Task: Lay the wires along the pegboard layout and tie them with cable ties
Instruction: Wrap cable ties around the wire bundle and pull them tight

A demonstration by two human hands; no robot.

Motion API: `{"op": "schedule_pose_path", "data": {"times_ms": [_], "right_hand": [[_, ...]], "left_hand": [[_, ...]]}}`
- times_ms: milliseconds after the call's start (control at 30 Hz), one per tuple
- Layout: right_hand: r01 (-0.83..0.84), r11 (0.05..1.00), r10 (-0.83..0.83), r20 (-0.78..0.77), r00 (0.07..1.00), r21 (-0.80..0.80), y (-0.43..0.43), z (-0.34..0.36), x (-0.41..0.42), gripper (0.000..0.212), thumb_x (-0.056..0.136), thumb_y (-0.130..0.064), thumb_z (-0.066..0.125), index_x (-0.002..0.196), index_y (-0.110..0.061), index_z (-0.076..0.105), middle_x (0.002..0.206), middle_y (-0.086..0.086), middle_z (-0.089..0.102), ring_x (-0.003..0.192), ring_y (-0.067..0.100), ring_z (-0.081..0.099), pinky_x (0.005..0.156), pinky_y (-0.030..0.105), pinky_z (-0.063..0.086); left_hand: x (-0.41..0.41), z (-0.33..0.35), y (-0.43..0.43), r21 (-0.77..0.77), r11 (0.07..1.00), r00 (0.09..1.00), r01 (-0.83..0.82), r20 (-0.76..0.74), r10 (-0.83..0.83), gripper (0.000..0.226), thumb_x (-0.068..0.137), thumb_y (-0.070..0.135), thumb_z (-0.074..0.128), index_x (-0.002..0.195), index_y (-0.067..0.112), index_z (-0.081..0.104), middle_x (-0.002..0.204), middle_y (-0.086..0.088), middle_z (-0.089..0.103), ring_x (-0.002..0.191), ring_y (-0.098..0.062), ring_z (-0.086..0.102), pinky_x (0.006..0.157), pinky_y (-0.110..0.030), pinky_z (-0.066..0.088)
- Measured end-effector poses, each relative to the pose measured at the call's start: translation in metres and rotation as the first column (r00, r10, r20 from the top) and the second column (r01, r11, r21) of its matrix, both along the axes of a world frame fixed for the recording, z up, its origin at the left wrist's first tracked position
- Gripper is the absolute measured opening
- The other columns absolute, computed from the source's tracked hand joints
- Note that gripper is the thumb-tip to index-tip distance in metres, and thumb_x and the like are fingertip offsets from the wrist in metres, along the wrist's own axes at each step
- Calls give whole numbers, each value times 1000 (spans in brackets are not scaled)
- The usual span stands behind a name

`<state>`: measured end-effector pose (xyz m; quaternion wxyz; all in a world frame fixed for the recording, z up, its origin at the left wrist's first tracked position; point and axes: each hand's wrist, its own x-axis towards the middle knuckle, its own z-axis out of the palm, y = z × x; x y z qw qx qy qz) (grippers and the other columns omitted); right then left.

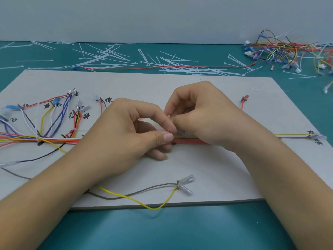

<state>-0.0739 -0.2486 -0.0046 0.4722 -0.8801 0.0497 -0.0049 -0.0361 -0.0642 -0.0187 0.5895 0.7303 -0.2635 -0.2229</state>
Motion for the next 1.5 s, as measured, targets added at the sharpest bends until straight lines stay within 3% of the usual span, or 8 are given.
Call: {"op": "schedule_pose_path", "data": {"times_ms": [167,300,500,700,967,1500], "right_hand": [[11,1000,-11,17,1000,2,0,1,0,19,79,4,64,79,-14,70,68,12,68,56,14,55,57,33,45],[5,1000,-6,10,1000,13,-1,0,1,16,82,1,69,78,-15,69,58,0,62,52,12,52,55,28,42],[-18,999,18,11,1000,33,-2,3,-1,16,81,2,72,80,-14,70,77,18,74,60,18,60,60,35,47],[-43,997,43,3,999,71,-8,5,-2,15,80,2,76,81,-13,72,78,17,73,60,15,59,59,29,47],[-84,993,86,-31,996,84,-11,8,-2,17,79,4,76,80,-13,75,65,2,69,54,9,57,51,18,45],[-97,993,100,-49,994,64,-12,9,-3,16,76,4,78,78,-12,77,65,9,70,54,10,58,51,18,45]], "left_hand": [[-1,0,-3,-27,999,998,-41,-40,40,14,85,-9,75,82,4,76,69,-21,73,63,-34,77,53,-35,63],[-1,-2,-6,-32,996,993,-84,-92,81,14,82,-12,75,89,0,71,70,-21,74,58,-30,75,53,-33,63],[-1,-1,-7,-8,995,989,-99,-113,97,9,81,-10,76,81,-5,69,67,-25,73,57,-29,75,55,-31,63],[0,-2,-7,4,995,986,-98,-134,97,8,83,-10,76,80,-4,72,70,-26,73,62,-32,76,61,-35,66],[0,-2,-6,18,996,989,-85,-120,87,9,86,-7,75,83,-1,70,71,-24,74,62,-29,77,58,-29,63],[1,-4,-6,7,996,989,-85,-119,86,6,85,-5,75,85,-3,70,71,-25,74,62,-29,77,59,-33,65]]}}
